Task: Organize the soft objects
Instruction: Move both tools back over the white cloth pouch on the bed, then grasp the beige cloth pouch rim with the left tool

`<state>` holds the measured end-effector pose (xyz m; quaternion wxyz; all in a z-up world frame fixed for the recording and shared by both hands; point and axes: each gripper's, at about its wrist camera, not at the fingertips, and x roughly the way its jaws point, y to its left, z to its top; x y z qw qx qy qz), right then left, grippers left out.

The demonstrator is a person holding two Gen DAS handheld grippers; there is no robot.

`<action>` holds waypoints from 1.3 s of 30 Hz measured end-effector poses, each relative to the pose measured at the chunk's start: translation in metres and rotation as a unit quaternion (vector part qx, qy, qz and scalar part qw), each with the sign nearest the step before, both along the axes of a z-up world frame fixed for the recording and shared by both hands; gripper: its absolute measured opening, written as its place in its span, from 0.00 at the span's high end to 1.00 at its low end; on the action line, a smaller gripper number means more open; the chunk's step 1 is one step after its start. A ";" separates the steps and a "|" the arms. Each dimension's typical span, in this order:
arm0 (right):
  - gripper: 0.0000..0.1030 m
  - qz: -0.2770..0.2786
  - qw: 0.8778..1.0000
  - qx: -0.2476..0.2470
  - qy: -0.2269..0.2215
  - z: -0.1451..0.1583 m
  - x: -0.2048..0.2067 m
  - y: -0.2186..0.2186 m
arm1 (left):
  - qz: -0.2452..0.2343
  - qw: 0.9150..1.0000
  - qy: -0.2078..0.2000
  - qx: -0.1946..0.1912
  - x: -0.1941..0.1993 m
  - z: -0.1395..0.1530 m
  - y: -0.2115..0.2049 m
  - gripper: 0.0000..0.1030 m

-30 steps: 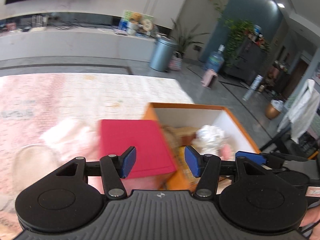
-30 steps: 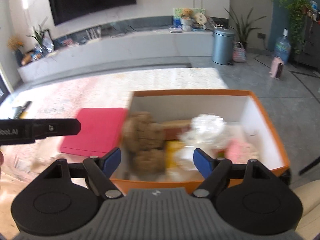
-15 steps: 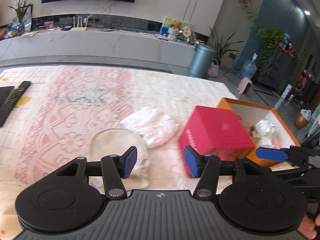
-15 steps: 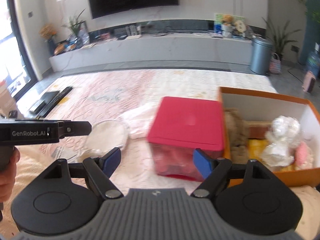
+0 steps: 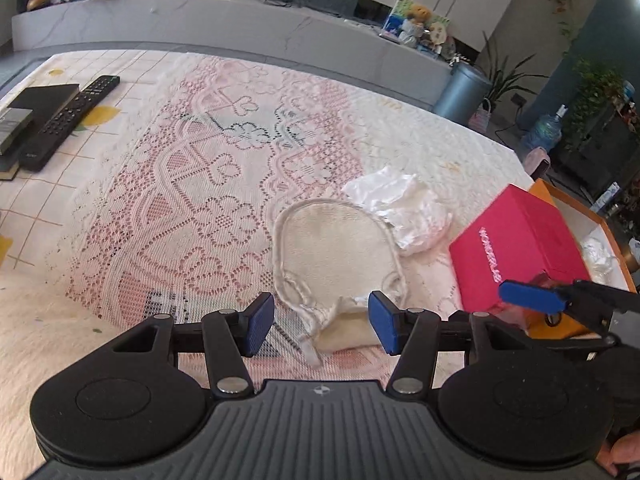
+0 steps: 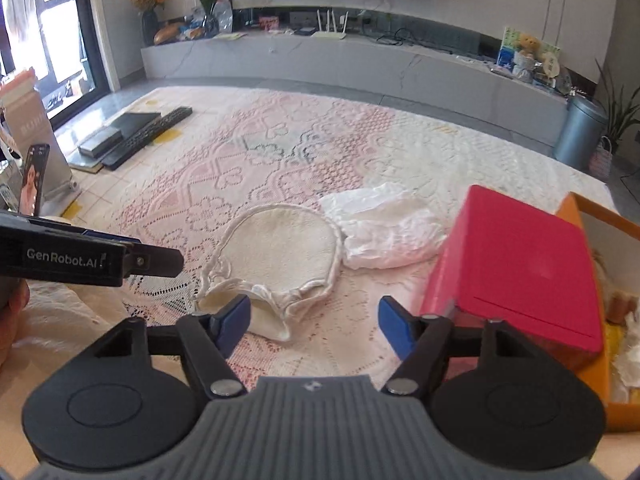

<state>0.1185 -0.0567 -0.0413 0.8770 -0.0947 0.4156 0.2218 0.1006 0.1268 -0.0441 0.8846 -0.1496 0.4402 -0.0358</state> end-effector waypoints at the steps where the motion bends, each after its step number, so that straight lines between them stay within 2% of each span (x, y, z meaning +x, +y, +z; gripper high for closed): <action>1: 0.40 0.000 1.000 -0.003 0.002 -0.004 0.004 0.003 | 0.002 1.000 0.002 0.002 0.004 -0.002 0.000 0.38; 7: 0.46 -0.007 1.000 -0.015 0.015 -0.026 0.031 0.019 | 0.042 0.998 0.037 0.007 0.037 -0.032 -0.001 0.38; 10: 0.51 -0.011 0.999 -0.026 0.017 -0.040 0.044 0.025 | 0.044 0.998 0.045 -0.002 0.046 -0.042 -0.002 0.38; 13: 0.53 -0.016 0.999 -0.030 0.025 -0.053 0.053 0.029 | 0.044 0.998 0.047 0.006 0.052 -0.046 -0.006 0.38; 18: 0.55 -0.030 0.998 -0.014 0.050 -0.070 0.061 0.025 | 0.035 0.996 0.075 0.013 0.059 -0.059 -0.011 0.38; 21: 0.62 -0.032 0.998 -0.002 0.061 -0.078 0.062 0.025 | 0.029 0.997 0.072 0.027 0.060 -0.059 -0.016 0.38; 23: 0.70 -0.027 0.998 0.006 0.059 -0.078 0.061 0.026 | 0.023 0.997 0.068 0.030 0.060 -0.059 -0.019 0.46; 25: 0.70 -0.023 0.998 0.002 0.055 -0.078 0.059 0.028 | 0.009 0.997 0.066 0.029 0.060 -0.059 -0.023 0.56; 26: 0.70 -0.022 0.998 0.001 0.054 -0.079 0.059 0.029 | 0.002 0.998 0.066 0.026 0.060 -0.059 -0.025 0.68; 27: 0.70 -0.022 0.998 0.003 0.055 -0.079 0.059 0.028 | -0.004 0.998 0.067 0.019 0.060 -0.059 -0.025 0.74; 31: 0.70 -0.018 0.998 0.004 0.056 -0.079 0.059 0.028 | -0.030 0.998 0.057 -0.010 0.058 -0.058 -0.029 0.74; 39: 0.70 -0.013 0.999 0.001 0.051 -0.080 0.058 0.028 | -0.010 0.998 0.061 -0.005 0.062 -0.062 -0.030 0.70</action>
